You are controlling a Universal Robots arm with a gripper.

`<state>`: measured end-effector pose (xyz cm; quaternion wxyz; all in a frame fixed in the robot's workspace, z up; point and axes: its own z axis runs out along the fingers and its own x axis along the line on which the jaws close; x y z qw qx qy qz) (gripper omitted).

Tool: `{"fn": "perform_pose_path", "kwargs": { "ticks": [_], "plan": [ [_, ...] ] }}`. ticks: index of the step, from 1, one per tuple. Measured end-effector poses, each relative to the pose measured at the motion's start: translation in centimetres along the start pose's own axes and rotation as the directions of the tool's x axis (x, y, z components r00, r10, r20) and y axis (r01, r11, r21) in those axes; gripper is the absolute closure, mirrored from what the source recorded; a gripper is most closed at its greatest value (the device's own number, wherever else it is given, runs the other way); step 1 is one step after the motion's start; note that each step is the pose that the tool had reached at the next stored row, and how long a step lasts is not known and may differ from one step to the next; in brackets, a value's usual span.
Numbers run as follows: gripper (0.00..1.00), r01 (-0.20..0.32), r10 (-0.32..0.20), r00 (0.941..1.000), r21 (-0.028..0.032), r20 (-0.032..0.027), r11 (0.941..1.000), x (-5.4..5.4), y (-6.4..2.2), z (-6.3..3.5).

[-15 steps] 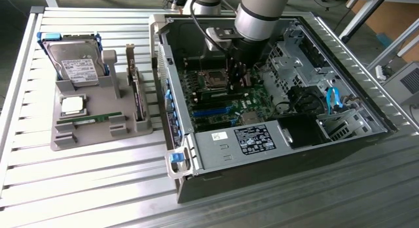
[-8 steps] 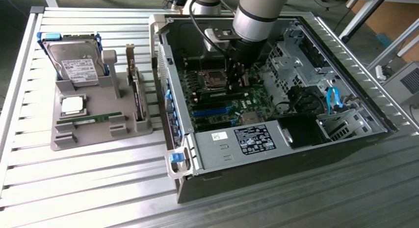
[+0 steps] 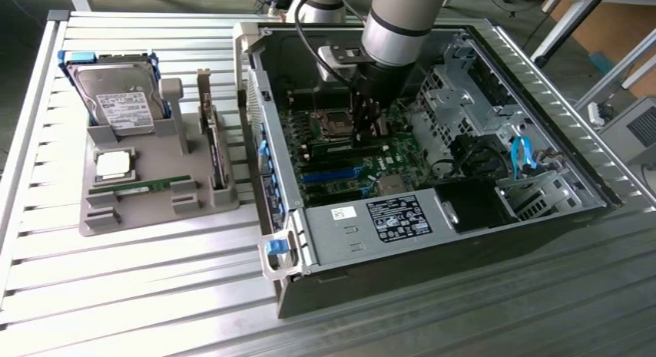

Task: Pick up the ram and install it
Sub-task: 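Insert the ram into the slot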

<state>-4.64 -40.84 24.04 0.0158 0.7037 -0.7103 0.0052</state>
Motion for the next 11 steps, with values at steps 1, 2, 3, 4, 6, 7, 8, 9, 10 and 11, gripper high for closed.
{"fn": "perform_pose_path", "kwargs": {
  "ticks": [1, 2, 3, 4, 6, 7, 8, 9, 10, 11],
  "plan": [
    [0.87, 0.0, 0.0, 1.0, 0.0, 0.0001, 1.0, -0.01, 0.01, 0.12],
    [0.87, 0.0, 0.0, 1.0, 0.0, 0.0, 1.0, 0.0, 0.01, 0.21],
    [0.87, 0.0, 0.0, 1.0, -0.0001, -0.0001, 1.0, -0.01, 0.01, 0.33],
    [0.87, 0.0, 0.0, 1.0, 0.0, 0.0, 1.0, -0.01, 0.0, 0.35],
    [0.87, 0.0, 0.0, 1.0, 0.0, 0.0, 1.0, -0.01, 0.0, 0.47],
    [0.87, 0.0, 0.0, 1.0, 0.0, 0.0, 1.0, -0.02, 0.0, 0.53],
    [0.87, 0.0, 0.0, 1.0, 0.0, 0.0, 1.0, -0.02, 0.0, 0.56],
    [0.87, 0.0, 0.0, 1.0, 0.0, 0.0001, 1.0, -0.02, 0.0, 0.6],
    [0.87, 0.0, 0.0, 1.0, 0.0, 0.0, 1.0, -0.02, 0.0, 0.65],
    [0.87, 0.0, 0.0, 1.0, 0.0, 0.0001, 1.0, -0.02, 0.0, 0.75]
  ]
}}
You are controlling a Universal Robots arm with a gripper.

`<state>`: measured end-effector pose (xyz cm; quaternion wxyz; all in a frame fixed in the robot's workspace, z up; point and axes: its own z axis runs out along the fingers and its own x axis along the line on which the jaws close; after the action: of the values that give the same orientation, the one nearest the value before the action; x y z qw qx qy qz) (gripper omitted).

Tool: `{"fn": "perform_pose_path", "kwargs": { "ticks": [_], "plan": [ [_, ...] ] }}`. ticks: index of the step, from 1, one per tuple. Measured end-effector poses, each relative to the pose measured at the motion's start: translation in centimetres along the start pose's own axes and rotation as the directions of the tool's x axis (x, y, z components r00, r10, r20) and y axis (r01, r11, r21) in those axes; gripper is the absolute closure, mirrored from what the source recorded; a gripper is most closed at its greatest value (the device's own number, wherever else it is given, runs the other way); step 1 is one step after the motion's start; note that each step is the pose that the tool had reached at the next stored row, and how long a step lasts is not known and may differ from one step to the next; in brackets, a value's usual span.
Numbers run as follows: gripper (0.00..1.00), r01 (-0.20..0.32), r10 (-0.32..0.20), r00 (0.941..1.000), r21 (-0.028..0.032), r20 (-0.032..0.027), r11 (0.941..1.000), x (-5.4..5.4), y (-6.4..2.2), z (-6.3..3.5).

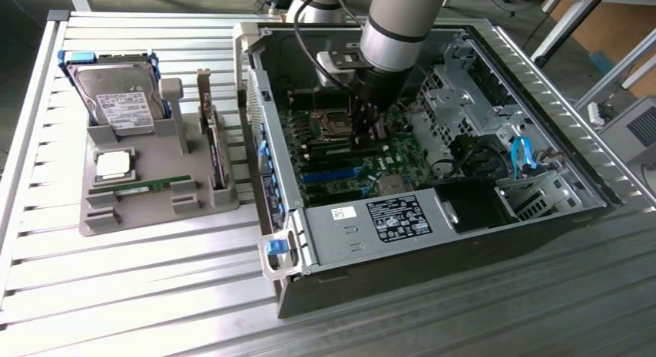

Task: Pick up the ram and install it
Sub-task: 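Insert the ram into the slot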

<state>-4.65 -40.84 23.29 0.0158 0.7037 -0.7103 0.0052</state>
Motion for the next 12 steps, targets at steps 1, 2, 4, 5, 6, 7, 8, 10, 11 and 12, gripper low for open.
{"fn": "perform_pose_path", "kwargs": {
  "ticks": [1, 2, 4, 5, 6, 7, 8, 10, 11, 12],
  "plan": [
    [0.87, 0.0, 0.0, 1.0, -0.0002, -0.0003, 1.0, 0.0, 0.0, 0.1],
    [0.87, 0.0, 0.0, 1.0, -0.0002, -0.0003, 1.0, 0.0, 0.0, 0.16],
    [0.87, 0.0, 0.0, 1.0, 0.0, -0.0001, 1.0, 0.0, 0.0, 0.2],
    [0.87, 0.0, 0.0, 1.0, 0.0001, -0.0002, 1.0, -0.01, 0.0, 0.2],
    [0.87, 0.0, 0.0, 1.0, 0.0002, -0.0009, 1.0, -0.01, -0.01, 0.12],
    [0.87, 0.0, 0.0, 1.0, 0.0, -0.0014, 1.0, 0.0, 0.0, 0.05],
    [0.87, 0.0, 0.0, 1.0, 0.0001, -0.0013, 1.0, 0.0, 0.0, -0.03],
    [0.87, 0.0, 0.0, 1.0, 0.0, -0.0016, 1.0, 0.0, 0.0, -0.04],
    [0.87, 0.005, -0.005, 1.0, 0.0, -0.0017, 1.0, 0.0, 0.0, -0.02],
    [0.87, 0.009, -0.009, 1.0, 0.0002, -0.0016, 1.0, 0.0, 0.0, 0.01]
  ]
}}
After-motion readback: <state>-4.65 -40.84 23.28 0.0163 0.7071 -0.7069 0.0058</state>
